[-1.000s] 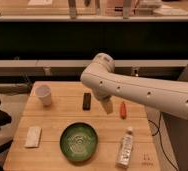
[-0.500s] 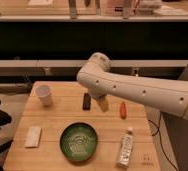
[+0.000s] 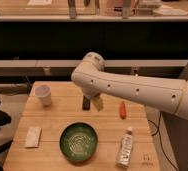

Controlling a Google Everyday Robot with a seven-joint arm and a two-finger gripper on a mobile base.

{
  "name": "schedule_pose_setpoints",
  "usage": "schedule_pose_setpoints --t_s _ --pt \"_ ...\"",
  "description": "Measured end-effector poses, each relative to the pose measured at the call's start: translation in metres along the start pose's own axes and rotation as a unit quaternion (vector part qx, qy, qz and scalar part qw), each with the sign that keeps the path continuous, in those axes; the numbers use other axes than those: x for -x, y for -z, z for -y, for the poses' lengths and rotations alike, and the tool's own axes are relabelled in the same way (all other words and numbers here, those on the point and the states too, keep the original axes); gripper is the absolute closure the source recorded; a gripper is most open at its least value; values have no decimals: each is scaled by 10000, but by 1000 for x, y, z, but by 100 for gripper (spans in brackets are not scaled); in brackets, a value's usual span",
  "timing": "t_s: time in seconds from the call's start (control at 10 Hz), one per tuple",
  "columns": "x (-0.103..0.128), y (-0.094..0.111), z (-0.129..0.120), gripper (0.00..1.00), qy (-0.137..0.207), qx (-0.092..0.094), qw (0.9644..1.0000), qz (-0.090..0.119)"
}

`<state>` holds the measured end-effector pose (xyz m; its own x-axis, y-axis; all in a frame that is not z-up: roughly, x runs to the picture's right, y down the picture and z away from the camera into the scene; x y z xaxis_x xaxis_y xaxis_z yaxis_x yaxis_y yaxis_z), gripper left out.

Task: Place the white sponge in the ceramic bowl

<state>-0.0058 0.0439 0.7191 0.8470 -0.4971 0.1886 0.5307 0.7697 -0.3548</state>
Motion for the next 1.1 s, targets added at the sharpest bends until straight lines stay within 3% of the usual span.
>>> schedule_pose_setpoints --t_s 0.5,0.7,1.1 --pt "29 -2 19 20 631 -96 9979 106" --pt "32 -3 24 20 709 -122 9973 123" --pt "57 -7 45 20 1128 -237 9932 163"
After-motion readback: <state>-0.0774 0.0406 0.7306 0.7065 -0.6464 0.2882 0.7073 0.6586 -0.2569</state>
